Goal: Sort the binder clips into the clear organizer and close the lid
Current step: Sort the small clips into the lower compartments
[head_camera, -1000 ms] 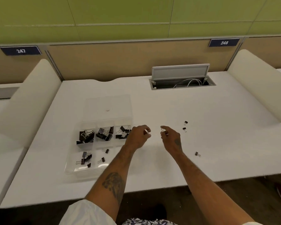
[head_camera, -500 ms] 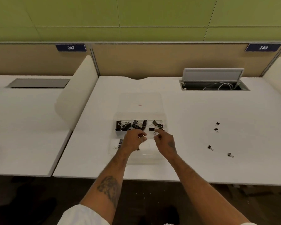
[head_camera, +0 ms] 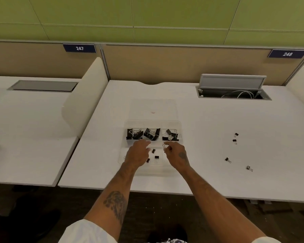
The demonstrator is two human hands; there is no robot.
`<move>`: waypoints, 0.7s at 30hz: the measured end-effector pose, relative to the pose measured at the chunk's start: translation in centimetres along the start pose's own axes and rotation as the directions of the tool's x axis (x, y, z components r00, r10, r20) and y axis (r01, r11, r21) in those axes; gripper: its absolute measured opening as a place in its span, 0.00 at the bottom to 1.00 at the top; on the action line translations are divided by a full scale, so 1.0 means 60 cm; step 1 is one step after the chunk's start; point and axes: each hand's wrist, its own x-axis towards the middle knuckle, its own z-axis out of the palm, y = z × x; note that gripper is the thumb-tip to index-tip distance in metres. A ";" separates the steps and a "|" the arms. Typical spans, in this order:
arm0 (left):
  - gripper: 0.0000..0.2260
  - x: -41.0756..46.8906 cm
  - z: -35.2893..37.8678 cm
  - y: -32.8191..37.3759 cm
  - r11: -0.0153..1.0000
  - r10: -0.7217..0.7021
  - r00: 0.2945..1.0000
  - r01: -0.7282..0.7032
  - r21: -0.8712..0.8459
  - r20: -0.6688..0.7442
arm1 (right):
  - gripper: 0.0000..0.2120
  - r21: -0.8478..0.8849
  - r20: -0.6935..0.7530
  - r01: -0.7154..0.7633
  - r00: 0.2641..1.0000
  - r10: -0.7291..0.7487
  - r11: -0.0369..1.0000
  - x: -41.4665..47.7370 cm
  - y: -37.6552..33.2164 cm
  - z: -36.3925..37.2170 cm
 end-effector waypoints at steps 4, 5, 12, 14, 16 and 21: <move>0.25 -0.003 -0.002 -0.008 0.956 0.041 0.999 -0.042 0.289 0.007 | 0.15 0.075 0.039 -0.036 0.999 0.033 0.997 -0.003 -0.011 0.003; 0.26 -0.003 -0.001 -0.011 0.948 0.030 0.999 -0.034 0.316 0.015 | 0.15 0.071 0.050 -0.034 0.998 0.030 0.997 -0.003 -0.013 0.004; 0.32 -0.009 -0.001 -0.021 0.889 0.041 0.999 -0.023 0.458 -0.031 | 0.24 -0.089 0.155 0.084 0.985 -0.070 0.992 -0.004 -0.022 0.003; 0.33 -0.011 -0.001 -0.022 0.884 0.045 0.998 -0.020 0.467 -0.043 | 0.30 -0.246 0.204 0.134 0.975 -0.084 0.960 -0.004 -0.020 0.005; 0.36 -0.012 -0.001 -0.023 0.876 0.058 0.997 -0.024 0.482 -0.055 | 0.33 -0.428 0.214 0.176 0.973 -0.090 0.886 -0.008 -0.018 0.005; 0.38 -0.010 0.004 -0.019 0.882 0.075 0.995 -0.036 0.471 -0.064 | 0.41 -0.646 0.184 0.230 0.972 -0.144 0.728 -0.016 0.005 0.000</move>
